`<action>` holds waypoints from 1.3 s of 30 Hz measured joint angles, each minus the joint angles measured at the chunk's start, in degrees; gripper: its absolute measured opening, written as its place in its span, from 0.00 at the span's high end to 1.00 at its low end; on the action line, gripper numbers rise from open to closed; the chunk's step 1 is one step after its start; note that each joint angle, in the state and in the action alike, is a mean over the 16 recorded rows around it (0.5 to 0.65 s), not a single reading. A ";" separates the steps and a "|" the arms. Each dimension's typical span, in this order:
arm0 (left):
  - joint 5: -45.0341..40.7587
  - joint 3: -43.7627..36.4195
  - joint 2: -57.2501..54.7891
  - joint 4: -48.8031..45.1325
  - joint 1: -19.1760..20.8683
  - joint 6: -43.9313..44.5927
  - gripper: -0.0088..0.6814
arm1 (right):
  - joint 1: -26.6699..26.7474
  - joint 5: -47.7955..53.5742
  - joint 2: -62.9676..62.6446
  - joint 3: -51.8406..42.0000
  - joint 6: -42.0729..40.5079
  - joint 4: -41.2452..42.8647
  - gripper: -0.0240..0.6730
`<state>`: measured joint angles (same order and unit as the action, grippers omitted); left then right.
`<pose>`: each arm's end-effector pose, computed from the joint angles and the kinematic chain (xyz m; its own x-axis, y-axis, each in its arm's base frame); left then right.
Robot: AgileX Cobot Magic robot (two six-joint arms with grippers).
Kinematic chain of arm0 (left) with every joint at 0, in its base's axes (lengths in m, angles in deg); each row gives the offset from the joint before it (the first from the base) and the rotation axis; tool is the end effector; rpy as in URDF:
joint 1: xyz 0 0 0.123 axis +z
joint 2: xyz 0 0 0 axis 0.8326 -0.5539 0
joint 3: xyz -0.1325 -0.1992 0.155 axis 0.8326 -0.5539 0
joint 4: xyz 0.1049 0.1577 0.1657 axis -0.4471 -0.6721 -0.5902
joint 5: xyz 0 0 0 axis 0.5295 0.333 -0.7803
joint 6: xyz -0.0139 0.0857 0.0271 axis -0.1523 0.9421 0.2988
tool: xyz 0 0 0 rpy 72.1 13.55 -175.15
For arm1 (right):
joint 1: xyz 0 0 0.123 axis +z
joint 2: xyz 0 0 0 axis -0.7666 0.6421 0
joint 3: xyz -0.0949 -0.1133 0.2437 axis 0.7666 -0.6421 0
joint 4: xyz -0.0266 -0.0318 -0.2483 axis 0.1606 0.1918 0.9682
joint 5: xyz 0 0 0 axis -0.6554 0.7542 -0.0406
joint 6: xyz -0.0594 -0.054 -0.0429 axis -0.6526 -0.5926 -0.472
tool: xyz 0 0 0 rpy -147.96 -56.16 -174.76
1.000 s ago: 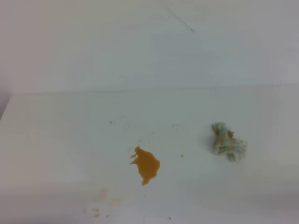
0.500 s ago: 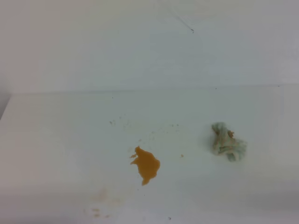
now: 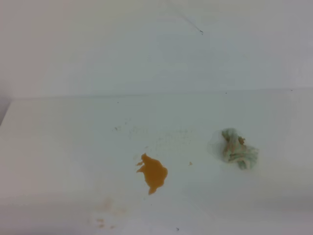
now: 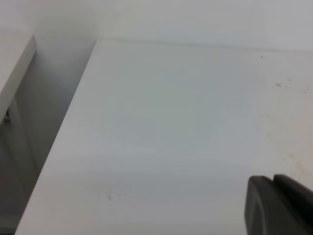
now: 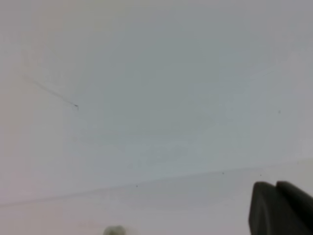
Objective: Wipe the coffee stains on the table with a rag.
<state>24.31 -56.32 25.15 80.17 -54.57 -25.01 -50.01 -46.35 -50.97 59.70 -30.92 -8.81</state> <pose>0.0541 -0.0008 0.1852 -0.2174 -0.1607 -0.9628 -0.0392 0.9870 -0.1559 0.0552 0.0006 0.2185 0.0879 0.0729 -0.9935 -0.0135 0.9973 0.0720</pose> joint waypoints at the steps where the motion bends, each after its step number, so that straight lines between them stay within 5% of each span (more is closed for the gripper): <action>1: 0.00 0.00 0.00 0.00 0.00 0.00 0.99 | 0.00 -0.26 0.00 0.49 -0.26 -0.02 0.97; 15: 0.00 0.00 0.00 0.00 0.00 0.00 0.99 | 0.02 4.57 5.66 14.84 -7.35 0.22 0.97; 25: 0.00 0.00 0.00 0.00 0.00 0.00 0.99 | 0.00 22.31 25.57 30.47 -8.76 -0.74 0.97; 39: 0.00 0.00 0.00 0.00 0.00 0.00 0.99 | 0.15 36.08 52.65 44.85 -18.77 -14.55 0.97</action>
<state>24.31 -56.32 25.15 80.17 -54.57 -25.01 -49.86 -10.27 1.68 104.55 -49.69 -23.36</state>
